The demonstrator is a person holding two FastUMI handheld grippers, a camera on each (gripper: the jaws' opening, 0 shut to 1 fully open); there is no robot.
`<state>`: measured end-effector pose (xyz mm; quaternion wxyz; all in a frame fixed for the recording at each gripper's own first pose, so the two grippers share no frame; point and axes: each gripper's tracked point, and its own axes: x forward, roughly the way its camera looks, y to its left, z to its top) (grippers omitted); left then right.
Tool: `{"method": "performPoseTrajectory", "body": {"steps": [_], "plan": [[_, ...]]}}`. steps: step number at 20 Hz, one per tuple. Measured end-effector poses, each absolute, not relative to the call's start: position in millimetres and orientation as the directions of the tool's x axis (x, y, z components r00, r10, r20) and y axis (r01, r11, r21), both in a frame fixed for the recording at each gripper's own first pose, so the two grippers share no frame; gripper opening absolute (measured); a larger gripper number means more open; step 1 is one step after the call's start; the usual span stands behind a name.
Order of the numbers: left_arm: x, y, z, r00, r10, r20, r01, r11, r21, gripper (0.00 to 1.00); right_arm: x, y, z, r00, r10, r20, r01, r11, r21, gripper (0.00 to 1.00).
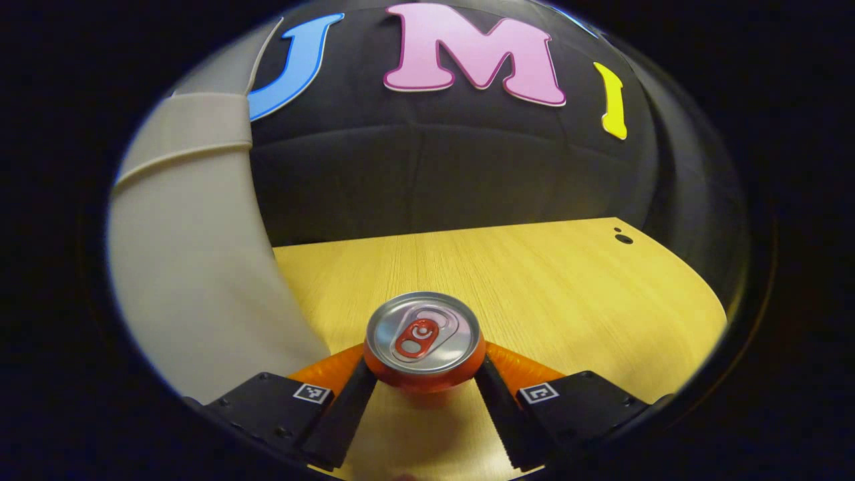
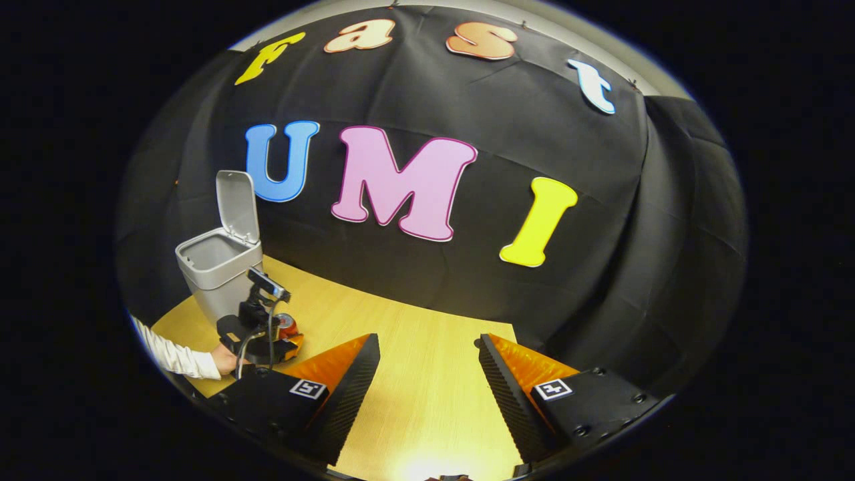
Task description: Press the lid of the desktop garbage bin to open it, pick up the crumpled paper on the desktop and throw it into the bin, then pick up the pop can on the desktop and drop it into the bin, and finally close the garbage bin lid.
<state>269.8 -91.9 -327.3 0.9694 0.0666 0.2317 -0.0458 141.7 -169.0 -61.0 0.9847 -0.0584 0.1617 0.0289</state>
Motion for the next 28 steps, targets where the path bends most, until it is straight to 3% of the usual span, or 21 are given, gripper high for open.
{"method": "performPoseTrajectory", "body": {"steps": [7, 13, 16, 19, 22, 25, 28], "plan": [[224.5, -106.6, -159.7, 0.956, -0.155, -0.249, 0.177, 0.982, 0.072, 0.87, 129.4, -178.8, -67.8, 0.951, 0.035, -0.307, -0.042, 0.999, -0.017, 0.96], [204.7, -24.4, -45.9, 0.982, -0.066, -0.177, 0.069, 0.998, 0.007, 0.86, 132.6, -159.3, -61.3, 0.958, 0.093, -0.270, -0.087, 0.996, 0.033, 0.96], [209.0, 46.2, -27.4, 0.980, 0.052, -0.190, -0.048, 0.998, 0.026, 0.86, 135.5, -148.9, -56.3, 0.960, 0.122, -0.251, -0.112, 0.992, 0.053, 0.96], [211.2, 96.2, -46.5, 0.955, 0.136, -0.264, -0.130, 0.991, 0.039, 0.87, 138.5, -141.0, -58.8, 0.958, 0.142, -0.248, -0.127, 0.989, 0.075, 0.96], [208.4, 116.2, -66.4, 0.932, 0.164, -0.323, -0.160, 0.986, 0.038, 0.87, 139.5, -136.6, -61.6, 0.956, 0.151, -0.252, -0.133, 0.987, 0.088, 0.96], [209.6, 126.2, -62.1, 0.930, 0.200, -0.307, -0.184, 0.980, 0.079, 0.88, 138.9, -136.5, -65.0, 0.955, 0.147, -0.258, -0.127, 0.987, 0.095, 0.96], [216.5, 122.0, -39.7, 0.944, 0.194, -0.267, -0.180, 0.981, 0.074, 0.96, 135.9, -142.4, -69.1, 0.954, 0.134, -0.267, -0.111, 0.989, 0.101, 0.96]]}}
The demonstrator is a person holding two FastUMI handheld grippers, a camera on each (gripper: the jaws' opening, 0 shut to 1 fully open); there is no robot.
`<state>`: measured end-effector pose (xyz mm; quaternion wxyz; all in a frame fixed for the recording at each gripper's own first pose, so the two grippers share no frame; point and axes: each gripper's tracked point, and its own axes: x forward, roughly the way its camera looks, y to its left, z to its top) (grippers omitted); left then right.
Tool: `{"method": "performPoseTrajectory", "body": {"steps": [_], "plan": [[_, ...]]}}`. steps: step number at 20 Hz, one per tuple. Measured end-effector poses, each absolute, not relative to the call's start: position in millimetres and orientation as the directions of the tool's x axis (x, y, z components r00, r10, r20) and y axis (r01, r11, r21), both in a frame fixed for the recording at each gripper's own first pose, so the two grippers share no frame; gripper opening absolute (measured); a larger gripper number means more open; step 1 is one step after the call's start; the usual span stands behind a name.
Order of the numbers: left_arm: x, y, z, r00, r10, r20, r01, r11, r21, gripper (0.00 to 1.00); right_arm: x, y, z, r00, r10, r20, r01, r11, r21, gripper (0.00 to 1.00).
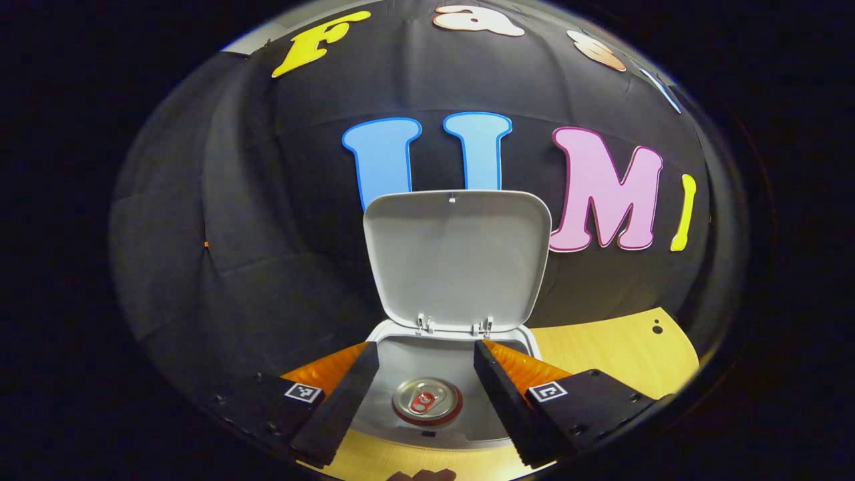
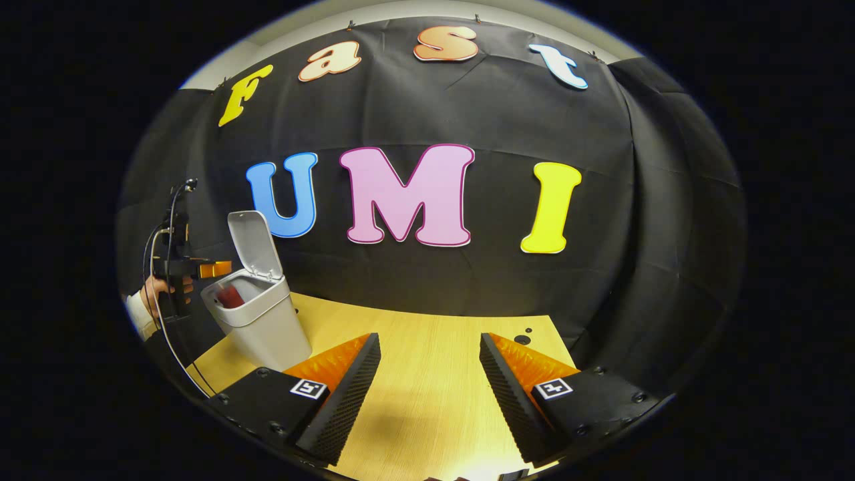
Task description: Press the lid of the desktop garbage bin to open it, pick up the crumpled paper on the desktop and throw it into the bin, then pick up the pop can on the desktop and drop it into the bin, and finally close the garbage bin lid.
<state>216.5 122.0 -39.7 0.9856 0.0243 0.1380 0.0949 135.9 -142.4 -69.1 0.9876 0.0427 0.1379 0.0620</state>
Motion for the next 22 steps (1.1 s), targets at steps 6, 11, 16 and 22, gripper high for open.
{"method": "performPoseTrajectory", "body": {"steps": [6, 11, 16, 22], "plan": [[256.6, 112.9, 71.6, 0.989, 0.151, -0.009, -0.149, 0.984, 0.096, 0.96, 127.5, -156.1, -80.2, 0.952, 0.101, -0.290, -0.073, 0.992, 0.108, 0.96], [313.8, 113.2, 117.8, 0.989, 0.146, 0.024, -0.148, 0.979, 0.138, 0.95, 123.8, -153.9, -83.1, 0.951, 0.097, -0.294, -0.062, 0.990, 0.127, 0.96], [338.3, 116.5, 73.3, 0.974, 0.147, -0.172, -0.123, 0.982, 0.142, 0.96, 126.1, -153.4, -75.3, 0.956, 0.103, -0.273, -0.065, 0.988, 0.143, 0.96], [301.3, 118.8, 43.1, 0.935, 0.113, -0.338, -0.073, 0.989, 0.127, 0.98, 135.3, -143.4, -82.1, 0.949, 0.134, -0.287, -0.090, 0.983, 0.161, 0.96]]}}
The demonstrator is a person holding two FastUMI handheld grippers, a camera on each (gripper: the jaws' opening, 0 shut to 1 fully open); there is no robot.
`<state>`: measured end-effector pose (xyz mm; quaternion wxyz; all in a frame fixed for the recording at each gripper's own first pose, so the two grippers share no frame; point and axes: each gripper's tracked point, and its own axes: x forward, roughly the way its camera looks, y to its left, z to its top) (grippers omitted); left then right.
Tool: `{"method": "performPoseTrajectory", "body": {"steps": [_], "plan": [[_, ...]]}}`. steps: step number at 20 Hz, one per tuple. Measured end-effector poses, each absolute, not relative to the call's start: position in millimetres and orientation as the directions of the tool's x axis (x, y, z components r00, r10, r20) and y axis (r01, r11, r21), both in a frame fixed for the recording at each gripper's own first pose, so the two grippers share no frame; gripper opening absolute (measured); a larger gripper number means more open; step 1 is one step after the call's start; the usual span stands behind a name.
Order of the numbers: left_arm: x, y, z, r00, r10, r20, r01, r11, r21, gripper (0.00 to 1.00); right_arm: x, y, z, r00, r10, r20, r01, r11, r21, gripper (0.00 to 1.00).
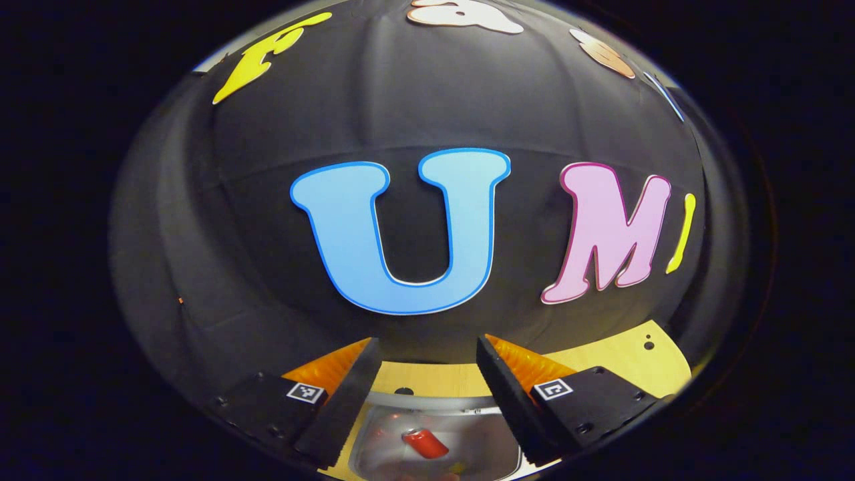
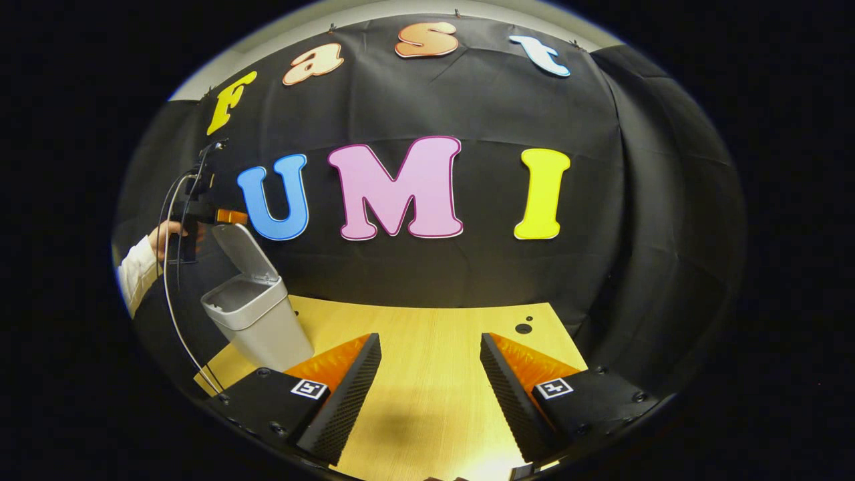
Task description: Press the lid of the desktop garbage bin to open it, pick up the crumpled paper on the desktop and throw it into the bin, then pick up the pop can on the desktop and drop it into the bin, and finally close the garbage bin lid.
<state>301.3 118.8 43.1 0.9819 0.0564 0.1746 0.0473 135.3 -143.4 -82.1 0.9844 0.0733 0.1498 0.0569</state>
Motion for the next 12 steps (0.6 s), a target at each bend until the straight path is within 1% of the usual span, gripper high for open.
{"method": "performPoseTrajectory", "body": {"steps": [1, 4, 10, 11, 12], "plan": [[294.2, 117.0, 38.9, 0.927, 0.090, -0.364, -0.053, 0.993, 0.109, 0.96, 137.4, -139.8, -84.3, 0.946, 0.144, -0.291, -0.097, 0.980, 0.171, 0.96], [277.4, 122.4, 18.1, 0.895, 0.086, -0.438, -0.054, 0.995, 0.084, 0.97, 144.9, -127.9, -85.5, 0.939, 0.178, -0.295, -0.122, 0.973, 0.198, 0.97], [235.9, 118.0, -34.1, 0.825, 0.071, -0.561, -0.001, 0.992, 0.125, 0.97, 150.0, -116.7, -88.3, 0.931, 0.209, -0.299, -0.154, 0.968, 0.200, 0.96], [233.1, 116.2, -42.6, 0.818, 0.066, -0.571, -0.001, 0.994, 0.113, 0.97, 148.6, -116.6, -89.6, 0.931, 0.209, -0.300, -0.153, 0.968, 0.198, 0.96], [233.1, 113.2, -52.3, 0.811, 0.054, -0.583, 0.005, 0.995, 0.099, 1.00, 148.9, -116.6, -90.0, 0.930, 0.210, -0.302, -0.154, 0.968, 0.197, 0.96]]}}
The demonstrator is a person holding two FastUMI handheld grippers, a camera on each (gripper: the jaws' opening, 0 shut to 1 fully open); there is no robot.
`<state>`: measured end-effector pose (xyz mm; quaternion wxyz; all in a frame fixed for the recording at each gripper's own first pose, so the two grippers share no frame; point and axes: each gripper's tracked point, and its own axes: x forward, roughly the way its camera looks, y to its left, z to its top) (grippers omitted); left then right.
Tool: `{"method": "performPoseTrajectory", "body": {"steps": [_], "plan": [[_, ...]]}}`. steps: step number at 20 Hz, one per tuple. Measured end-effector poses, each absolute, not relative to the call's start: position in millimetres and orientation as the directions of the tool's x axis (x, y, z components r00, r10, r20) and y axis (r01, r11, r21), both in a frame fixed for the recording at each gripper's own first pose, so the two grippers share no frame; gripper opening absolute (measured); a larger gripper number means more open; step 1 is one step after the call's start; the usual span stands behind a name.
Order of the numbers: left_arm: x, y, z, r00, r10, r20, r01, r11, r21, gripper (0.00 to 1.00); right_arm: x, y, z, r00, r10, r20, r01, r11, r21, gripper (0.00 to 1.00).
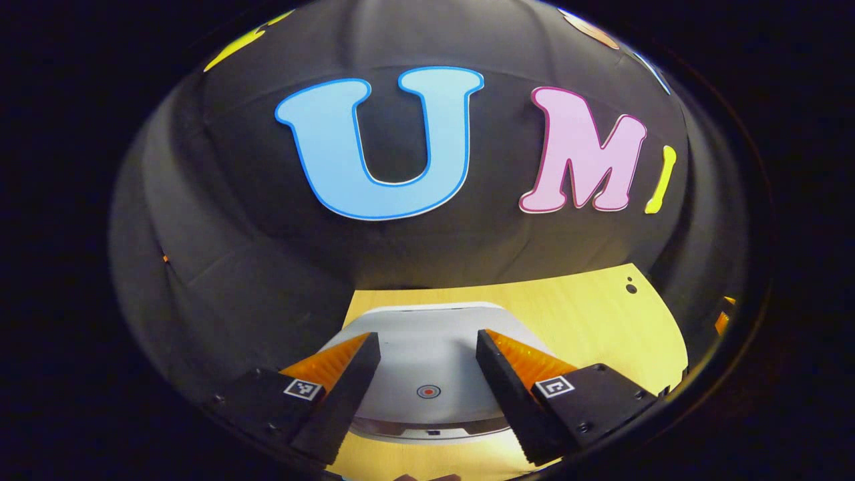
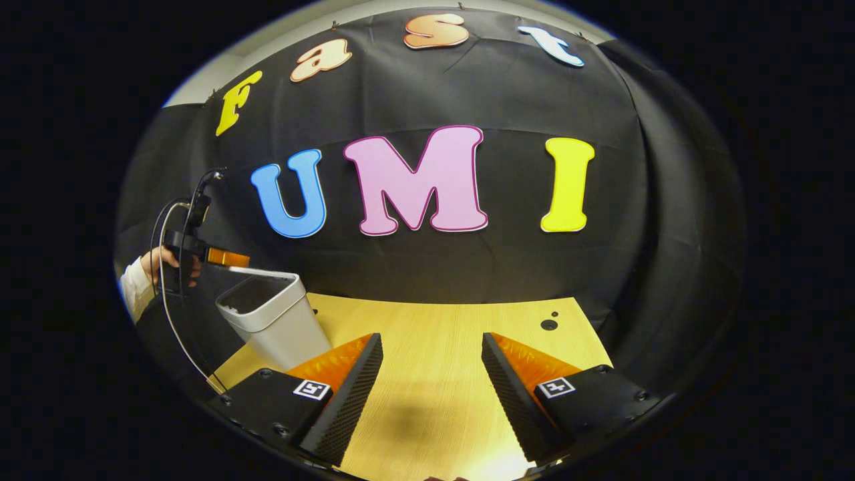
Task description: Press the lid of the desktop garbage bin to open it, pick up the crumpled paper on the desktop and throw it into the bin, then pick up the pop can on the desktop and drop it into the bin, and finally close the garbage bin lid.
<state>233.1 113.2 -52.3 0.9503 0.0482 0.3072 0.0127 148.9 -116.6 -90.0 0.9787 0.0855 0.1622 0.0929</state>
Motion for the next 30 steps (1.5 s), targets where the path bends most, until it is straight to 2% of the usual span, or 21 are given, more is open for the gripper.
{"method": "performPoseTrajectory", "body": {"steps": [8, 10, 18, 22, 26, 28, 30], "plan": [[209.1, 116.8, -109.3, 0.712, 0.031, -0.702, 0.033, 0.996, 0.078, 0.99, 136.1, -123.8, -95.6, 0.930, 0.188, -0.315, -0.138, 0.975, 0.172, 0.95], [213.1, 118.4, -109.6, 0.739, 0.009, -0.673, 0.080, 0.992, 0.102, 0.99, 133.3, -125.7, -98.1, 0.932, 0.179, -0.316, -0.129, 0.976, 0.173, 0.95], [212.2, 117.5, -114.2, 0.736, 0.011, -0.677, 0.010, 1.000, 0.027, 1.00, 119.6, -119.0, -102.8, 0.932, 0.178, -0.315, -0.119, 0.973, 0.199, 0.96], [217.7, 117.7, -106.5, 0.789, 0.028, -0.614, 0.025, 0.997, 0.078, 0.99, 114.3, -112.5, -95.3, 0.937, 0.178, -0.300, -0.116, 0.970, 0.213, 0.97], [220.9, 93.8, -40.4, 0.953, -0.016, -0.304, 0.009, 1.000, -0.025, 0.96, 105.6, -108.9, -65.1, 0.958, 0.153, -0.241, -0.110, 0.977, 0.182, 0.98], [201.4, 91.9, -6.5, 0.981, 0.007, -0.191, -0.004, 1.000, 0.012, 0.96, 98.1, -107.6, -48.4, 0.969, 0.141, -0.204, -0.110, 0.982, 0.156, 0.98], [171.2, 73.3, 16.9, 0.992, -0.019, -0.127, 0.019, 1.000, -0.002, 0.96, 89.7, -106.3, -29.7, 0.980, 0.128, -0.150, -0.114, 0.989, 0.095, 0.98]]}}
